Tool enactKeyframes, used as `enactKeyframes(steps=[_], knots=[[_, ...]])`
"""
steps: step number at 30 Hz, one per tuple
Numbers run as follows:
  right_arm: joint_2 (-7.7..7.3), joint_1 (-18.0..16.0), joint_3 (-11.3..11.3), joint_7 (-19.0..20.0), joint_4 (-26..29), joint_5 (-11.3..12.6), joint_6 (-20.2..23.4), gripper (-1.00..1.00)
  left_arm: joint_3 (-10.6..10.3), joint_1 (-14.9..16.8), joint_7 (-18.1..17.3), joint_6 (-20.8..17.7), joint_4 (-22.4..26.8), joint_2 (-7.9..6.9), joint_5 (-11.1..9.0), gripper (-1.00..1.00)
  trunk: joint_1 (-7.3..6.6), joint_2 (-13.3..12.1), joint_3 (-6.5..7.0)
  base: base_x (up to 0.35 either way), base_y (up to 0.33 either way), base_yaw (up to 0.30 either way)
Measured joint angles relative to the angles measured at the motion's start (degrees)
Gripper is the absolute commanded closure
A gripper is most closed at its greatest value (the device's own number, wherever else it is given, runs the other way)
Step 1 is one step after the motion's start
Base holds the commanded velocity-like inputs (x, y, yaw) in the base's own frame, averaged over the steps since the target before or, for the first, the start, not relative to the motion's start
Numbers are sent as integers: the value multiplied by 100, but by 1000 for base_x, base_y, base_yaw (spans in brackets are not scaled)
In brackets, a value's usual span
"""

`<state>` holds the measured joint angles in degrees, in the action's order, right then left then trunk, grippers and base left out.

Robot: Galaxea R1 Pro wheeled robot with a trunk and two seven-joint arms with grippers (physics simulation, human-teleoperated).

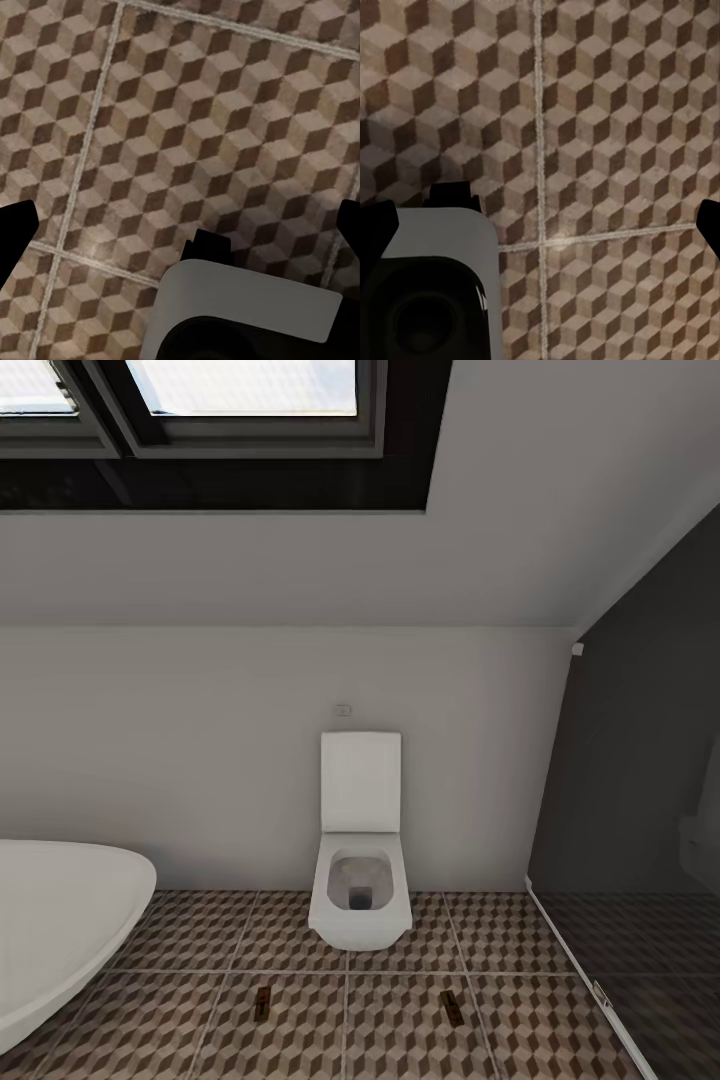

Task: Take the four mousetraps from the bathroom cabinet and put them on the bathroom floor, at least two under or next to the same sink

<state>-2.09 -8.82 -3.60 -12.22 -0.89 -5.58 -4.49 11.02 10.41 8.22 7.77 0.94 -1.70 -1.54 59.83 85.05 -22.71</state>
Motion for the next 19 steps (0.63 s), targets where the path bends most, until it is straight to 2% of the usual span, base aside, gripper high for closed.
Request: enactKeyframes(steps=[19], knots=[[-3, -1, -1, 0, 1, 13, 3, -100, 1, 0, 0, -1, 0, -12, -3, -100, 0, 0, 0, 0, 0, 0]])
